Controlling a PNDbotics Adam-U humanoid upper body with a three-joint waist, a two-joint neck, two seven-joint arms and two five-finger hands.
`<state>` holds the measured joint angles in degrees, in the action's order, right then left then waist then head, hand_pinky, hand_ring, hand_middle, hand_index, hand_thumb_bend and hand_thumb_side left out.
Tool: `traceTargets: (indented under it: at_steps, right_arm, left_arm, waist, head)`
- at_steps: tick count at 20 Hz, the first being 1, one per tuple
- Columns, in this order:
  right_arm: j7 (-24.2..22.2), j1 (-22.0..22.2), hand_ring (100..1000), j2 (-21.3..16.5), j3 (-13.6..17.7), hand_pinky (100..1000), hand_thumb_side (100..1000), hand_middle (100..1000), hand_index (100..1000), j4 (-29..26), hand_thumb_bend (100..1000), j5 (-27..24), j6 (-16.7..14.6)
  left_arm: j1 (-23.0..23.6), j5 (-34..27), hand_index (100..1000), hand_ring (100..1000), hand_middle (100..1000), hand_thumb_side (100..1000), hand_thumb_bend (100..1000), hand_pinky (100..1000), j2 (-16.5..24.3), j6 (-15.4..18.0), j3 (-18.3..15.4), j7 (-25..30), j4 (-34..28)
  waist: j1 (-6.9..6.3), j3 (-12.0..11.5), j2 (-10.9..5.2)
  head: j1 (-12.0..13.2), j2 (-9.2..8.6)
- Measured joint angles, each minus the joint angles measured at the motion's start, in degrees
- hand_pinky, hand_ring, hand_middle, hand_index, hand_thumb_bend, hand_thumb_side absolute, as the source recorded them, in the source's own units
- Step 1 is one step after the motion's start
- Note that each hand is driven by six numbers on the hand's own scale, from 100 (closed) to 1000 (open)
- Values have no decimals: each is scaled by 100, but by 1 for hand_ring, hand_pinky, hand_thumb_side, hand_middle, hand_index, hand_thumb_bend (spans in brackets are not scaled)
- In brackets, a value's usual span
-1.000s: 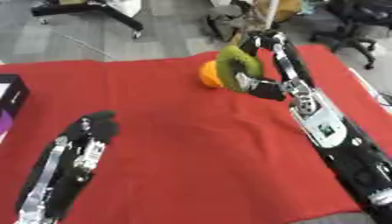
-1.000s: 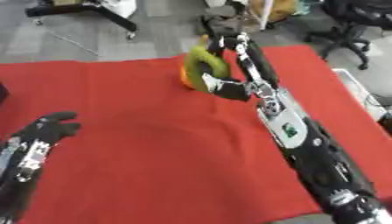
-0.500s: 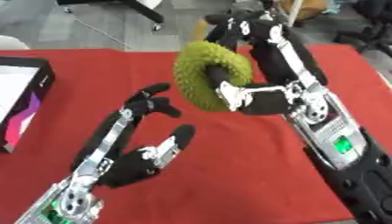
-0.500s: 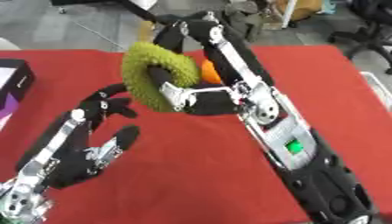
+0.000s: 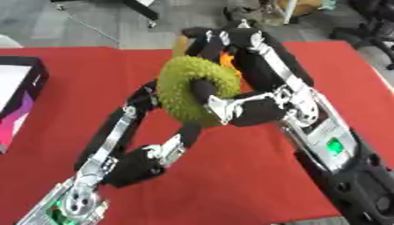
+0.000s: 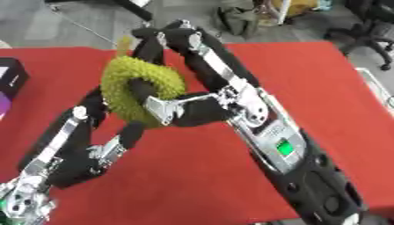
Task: Pick up the objects with one hand, pass them to the other hand, and then place them into the box on the other side of the table.
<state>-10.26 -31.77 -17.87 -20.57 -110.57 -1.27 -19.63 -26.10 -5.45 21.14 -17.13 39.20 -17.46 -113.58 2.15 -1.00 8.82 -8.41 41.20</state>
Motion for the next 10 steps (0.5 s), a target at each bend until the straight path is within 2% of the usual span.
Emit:
traceTargets:
  at_steps: [6,10]
  right_arm:
    - [-17,0,601,0,3,895,115,258,421,2,100,0,14]
    - [-41,3,601,9,-2,899,119,256,421,5,100,-4,35]
  left_arm:
    - [390,-358,666,899,943,672,481,991,0,-84,-132,-676,0]
    - [405,-563,672,906,956,670,495,996,0,5,-217,-938,0]
  waist:
    - [-31,13,33]
    - [-28,4,35]
  head:
    - [0,0]
    - [-7,0]
